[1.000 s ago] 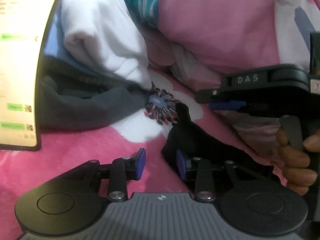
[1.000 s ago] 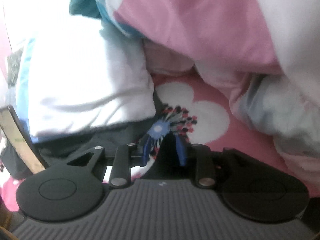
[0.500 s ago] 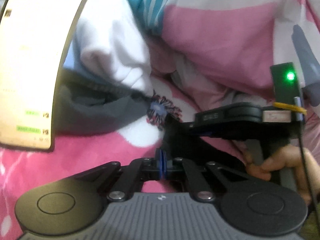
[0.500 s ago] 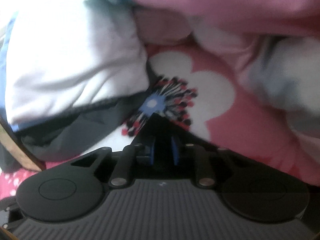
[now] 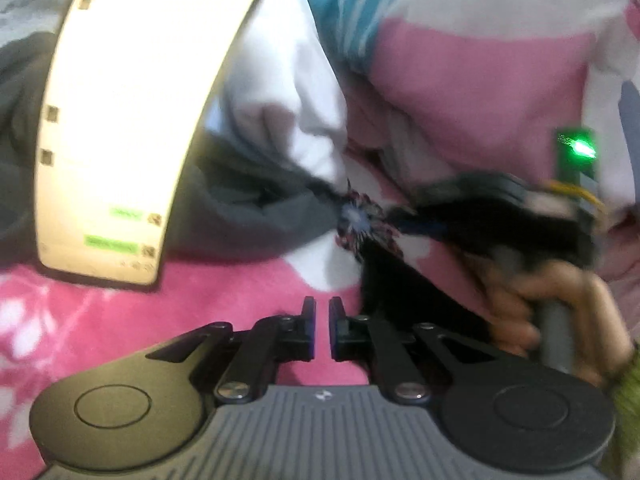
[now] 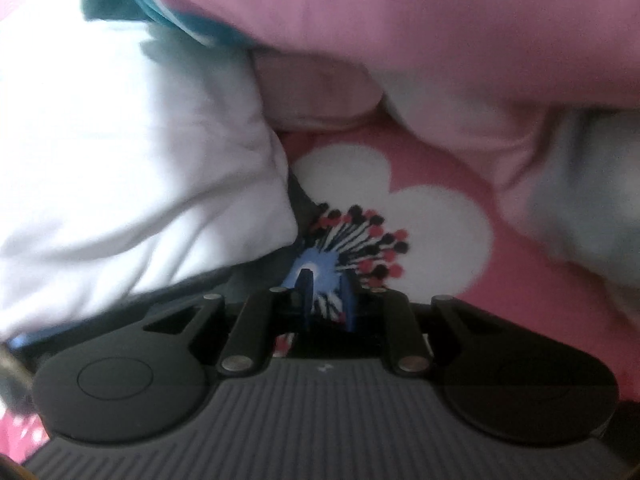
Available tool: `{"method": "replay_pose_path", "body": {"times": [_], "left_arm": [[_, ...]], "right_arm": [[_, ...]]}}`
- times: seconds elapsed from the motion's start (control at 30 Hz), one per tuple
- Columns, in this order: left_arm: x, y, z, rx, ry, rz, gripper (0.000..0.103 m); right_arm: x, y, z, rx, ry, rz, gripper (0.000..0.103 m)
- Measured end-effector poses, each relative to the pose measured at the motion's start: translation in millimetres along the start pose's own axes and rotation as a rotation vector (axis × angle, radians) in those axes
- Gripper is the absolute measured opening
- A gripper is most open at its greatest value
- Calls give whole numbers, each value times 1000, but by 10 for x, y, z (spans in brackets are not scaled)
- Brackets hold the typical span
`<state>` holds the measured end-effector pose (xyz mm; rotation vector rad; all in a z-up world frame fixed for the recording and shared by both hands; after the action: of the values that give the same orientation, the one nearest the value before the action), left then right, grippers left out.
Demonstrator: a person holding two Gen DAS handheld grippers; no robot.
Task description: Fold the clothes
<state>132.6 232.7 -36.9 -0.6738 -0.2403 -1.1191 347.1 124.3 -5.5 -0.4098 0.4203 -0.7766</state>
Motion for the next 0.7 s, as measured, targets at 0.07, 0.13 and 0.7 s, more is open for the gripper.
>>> {"method": "replay_pose_path", "body": {"times": [0.07, 0.13, 0.7], "left_arm": [[30, -71, 17, 37, 7, -12, 14], [78, -148, 27, 76, 19, -33, 15], [574, 328, -410, -148, 219, -152, 11]], "right_arm": [[49, -326, 31, 23, -12, -6, 15], [160, -711, 62, 48, -7, -27, 15], [859, -1284, -586, -37, 50, -196, 15]]}}
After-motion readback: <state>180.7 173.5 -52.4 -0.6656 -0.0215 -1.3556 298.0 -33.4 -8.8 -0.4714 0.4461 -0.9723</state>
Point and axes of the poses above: each gripper's, at about its wrist camera, not at the fingertips, and y roughly the way its jaws point, x to its right, z to its top, the point moved 1 cm from there along y, roughly the way its jaws point, and after that the axes turned 13 degrees about x, right-handed, at the moved point
